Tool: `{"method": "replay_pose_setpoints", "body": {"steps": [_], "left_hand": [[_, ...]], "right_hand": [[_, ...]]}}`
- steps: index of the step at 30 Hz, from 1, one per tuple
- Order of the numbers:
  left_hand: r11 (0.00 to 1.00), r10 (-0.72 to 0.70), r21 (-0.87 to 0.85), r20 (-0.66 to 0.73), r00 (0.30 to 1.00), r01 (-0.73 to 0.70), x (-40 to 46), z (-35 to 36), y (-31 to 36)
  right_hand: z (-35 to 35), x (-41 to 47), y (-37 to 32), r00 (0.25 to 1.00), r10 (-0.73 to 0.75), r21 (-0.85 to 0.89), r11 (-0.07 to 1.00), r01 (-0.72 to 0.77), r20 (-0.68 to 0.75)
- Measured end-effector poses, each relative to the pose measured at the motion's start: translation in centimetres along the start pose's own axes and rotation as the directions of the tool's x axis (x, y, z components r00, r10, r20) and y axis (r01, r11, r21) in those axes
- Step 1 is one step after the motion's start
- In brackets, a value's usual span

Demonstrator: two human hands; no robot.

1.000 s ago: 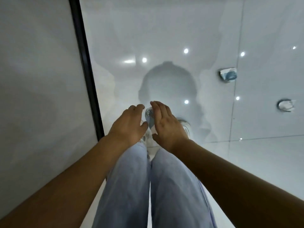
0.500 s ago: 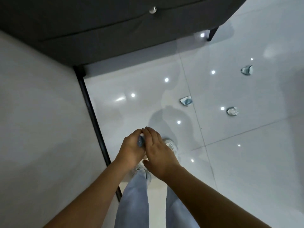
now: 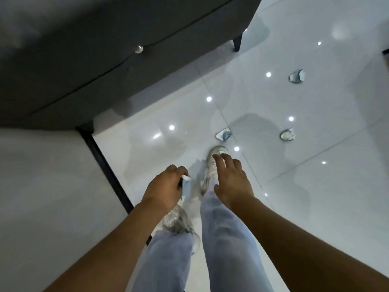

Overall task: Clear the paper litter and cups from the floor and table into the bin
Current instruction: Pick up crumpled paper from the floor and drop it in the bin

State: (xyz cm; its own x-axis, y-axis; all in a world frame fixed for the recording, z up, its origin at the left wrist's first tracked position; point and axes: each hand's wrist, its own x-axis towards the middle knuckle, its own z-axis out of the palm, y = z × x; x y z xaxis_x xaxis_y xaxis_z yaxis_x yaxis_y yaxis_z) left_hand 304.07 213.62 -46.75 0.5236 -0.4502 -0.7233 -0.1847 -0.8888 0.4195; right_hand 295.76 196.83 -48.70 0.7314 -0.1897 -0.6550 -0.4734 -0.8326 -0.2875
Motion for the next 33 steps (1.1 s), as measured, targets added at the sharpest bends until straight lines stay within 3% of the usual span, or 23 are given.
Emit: {"method": "replay_pose_setpoints", "body": {"steps": [12,24,29,33], "left_hand": [[0.982,0.105,0.153,0.044,0.993,-0.111,15.0,-2.0,7.5],[0.963,0.183,0.180,0.120,0.976,-0.203,31.7,6.6,0.1],[0.967,0.174,0.169,0.101,0.980,-0.189,37.3,9.9,-2.3],[0.969,0.176,0.159,0.106,0.979,-0.192,39.4,10.6,-2.8]], "right_hand": [[-2.4,11.7,9.1,0.996,0.089,0.066,0.994,-0.090,0.016],[12.9,27.9,14.6,0.983,0.183,0.146,0.972,-0.185,0.027],[18.3,32.5,16.7,0.986,0.153,0.059,0.986,-0.156,0.059],[19.6,33.1,17.5,0.992,0.129,-0.004,0.992,-0.129,0.000]]}}
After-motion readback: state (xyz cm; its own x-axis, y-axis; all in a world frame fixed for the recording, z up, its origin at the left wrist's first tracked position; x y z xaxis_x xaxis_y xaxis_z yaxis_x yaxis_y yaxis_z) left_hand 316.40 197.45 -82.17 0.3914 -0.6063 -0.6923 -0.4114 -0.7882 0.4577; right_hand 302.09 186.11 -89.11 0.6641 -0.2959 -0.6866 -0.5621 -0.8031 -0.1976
